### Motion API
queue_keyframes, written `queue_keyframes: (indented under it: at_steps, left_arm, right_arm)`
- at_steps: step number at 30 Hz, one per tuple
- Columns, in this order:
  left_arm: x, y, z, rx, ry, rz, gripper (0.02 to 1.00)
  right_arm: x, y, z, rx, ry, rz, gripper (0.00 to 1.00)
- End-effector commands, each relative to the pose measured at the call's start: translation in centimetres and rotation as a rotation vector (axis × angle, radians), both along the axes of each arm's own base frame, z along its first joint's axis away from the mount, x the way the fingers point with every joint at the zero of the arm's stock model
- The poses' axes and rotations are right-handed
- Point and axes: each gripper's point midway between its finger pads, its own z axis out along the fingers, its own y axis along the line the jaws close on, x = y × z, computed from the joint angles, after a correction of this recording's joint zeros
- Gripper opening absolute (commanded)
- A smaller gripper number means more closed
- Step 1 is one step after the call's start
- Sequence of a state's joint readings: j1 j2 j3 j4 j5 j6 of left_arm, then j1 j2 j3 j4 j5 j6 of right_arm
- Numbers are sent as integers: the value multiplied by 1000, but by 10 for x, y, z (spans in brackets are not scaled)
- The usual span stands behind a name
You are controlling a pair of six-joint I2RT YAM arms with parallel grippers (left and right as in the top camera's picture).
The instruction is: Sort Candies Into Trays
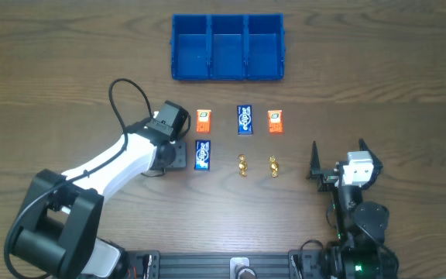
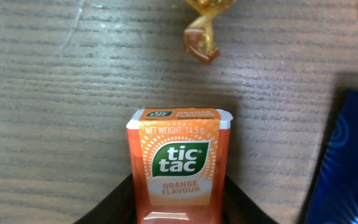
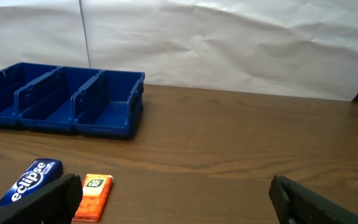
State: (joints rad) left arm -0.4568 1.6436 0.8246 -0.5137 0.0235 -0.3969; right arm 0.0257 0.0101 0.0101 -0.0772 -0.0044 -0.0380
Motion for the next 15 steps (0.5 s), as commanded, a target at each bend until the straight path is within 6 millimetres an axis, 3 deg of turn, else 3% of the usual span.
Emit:
queue_keyframes:
  at_steps: [1, 5, 7, 10, 12, 15]
  left_arm:
    - [6, -3, -1, -7, -12, 33, 251]
    - [32, -15, 42, -21, -109, 60, 248]
    - [70, -25, 115, 9, -286, 82, 255]
    - [121, -38, 198, -8, -468, 122, 257]
    - [154, -47, 228, -10, -531, 102, 257]
    - [199, -59, 238, 2, -546, 84, 257]
  right_arm:
    - [0, 1, -1, -12, 0, 5, 998]
    - [0, 1, -1, -12, 0, 5, 998]
    - [0, 1, -1, -13, 0, 5, 998]
    - [0, 1, -1, -13, 0, 5, 998]
    - [0, 1, -1, -13, 0, 4, 998]
    - [0, 1, -1, -13, 0, 5, 998]
